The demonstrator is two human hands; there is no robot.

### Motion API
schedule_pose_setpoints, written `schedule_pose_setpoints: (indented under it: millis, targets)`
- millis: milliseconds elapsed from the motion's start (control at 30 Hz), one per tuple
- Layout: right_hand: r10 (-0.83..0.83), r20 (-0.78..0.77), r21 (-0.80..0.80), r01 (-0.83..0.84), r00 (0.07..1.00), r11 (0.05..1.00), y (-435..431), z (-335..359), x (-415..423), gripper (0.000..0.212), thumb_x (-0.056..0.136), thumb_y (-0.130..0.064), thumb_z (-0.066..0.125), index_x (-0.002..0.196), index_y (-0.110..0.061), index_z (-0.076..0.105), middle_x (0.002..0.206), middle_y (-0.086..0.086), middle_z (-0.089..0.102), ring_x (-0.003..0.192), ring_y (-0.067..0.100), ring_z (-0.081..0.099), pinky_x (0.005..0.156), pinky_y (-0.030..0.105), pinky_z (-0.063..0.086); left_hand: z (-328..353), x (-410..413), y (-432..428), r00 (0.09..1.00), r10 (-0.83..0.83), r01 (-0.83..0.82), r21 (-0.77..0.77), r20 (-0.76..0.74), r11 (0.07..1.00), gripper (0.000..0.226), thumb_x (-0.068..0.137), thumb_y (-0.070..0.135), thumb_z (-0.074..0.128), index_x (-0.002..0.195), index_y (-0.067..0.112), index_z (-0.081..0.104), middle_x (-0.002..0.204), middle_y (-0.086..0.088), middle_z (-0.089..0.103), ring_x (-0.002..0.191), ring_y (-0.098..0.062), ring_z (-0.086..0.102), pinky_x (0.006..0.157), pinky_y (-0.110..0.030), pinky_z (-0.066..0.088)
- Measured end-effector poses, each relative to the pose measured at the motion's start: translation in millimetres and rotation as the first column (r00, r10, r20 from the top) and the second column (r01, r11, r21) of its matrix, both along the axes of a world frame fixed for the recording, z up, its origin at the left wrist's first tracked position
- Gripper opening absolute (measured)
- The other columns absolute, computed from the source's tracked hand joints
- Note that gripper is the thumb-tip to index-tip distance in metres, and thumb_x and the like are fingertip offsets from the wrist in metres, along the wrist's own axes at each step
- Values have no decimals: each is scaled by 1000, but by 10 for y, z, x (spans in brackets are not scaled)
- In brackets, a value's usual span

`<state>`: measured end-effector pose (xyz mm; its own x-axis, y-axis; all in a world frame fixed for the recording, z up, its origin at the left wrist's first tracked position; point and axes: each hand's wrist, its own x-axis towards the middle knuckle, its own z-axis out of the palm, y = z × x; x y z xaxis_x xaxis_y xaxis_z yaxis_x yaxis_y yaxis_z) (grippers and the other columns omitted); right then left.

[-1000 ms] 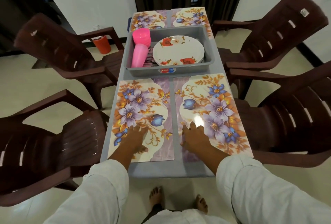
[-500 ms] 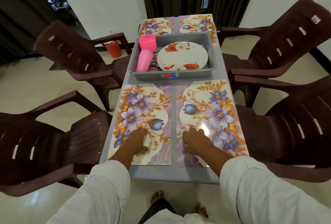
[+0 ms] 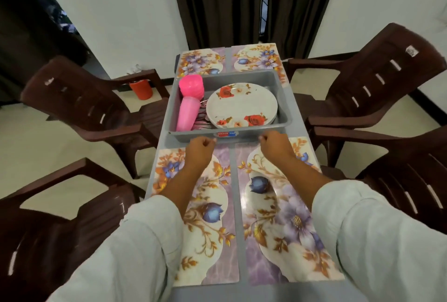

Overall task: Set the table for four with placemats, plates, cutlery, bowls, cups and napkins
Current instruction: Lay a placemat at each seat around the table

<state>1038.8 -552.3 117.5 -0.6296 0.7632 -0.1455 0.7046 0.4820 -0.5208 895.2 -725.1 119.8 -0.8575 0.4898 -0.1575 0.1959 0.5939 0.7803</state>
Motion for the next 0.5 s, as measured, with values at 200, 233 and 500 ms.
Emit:
schedule_pose_setpoints:
  millis: [200,233,500]
  targets:
    - [-90,54,3,89,995,996,682,-9,-650,23,101,-16,54,104,-2,72,105,17,73,97,35,68,73,31,48,-144,-821,666,1000,10,-10,-56,8,998,23,95,14,59,84,-1,71,78,-15,66,72,-23,51,64,-30,37]
    - [-102,83,18,100,991,995,778,-46,-732,21,101,-18,55,100,-2,70,105,18,72,98,36,67,71,30,44,-209,-941,763,1000,-6,7,-74,5,997,22,96,17,60,86,0,72,82,-14,67,76,-24,54,66,-29,38]
    - [-126,280,51,116,952,992,1182,-240,-1028,35,103,-29,58,118,2,64,119,18,66,110,35,64,76,32,43,-633,-1430,1247,993,-49,75,-262,104,962,43,96,31,66,125,0,65,127,-19,66,116,-37,62,82,-33,45]
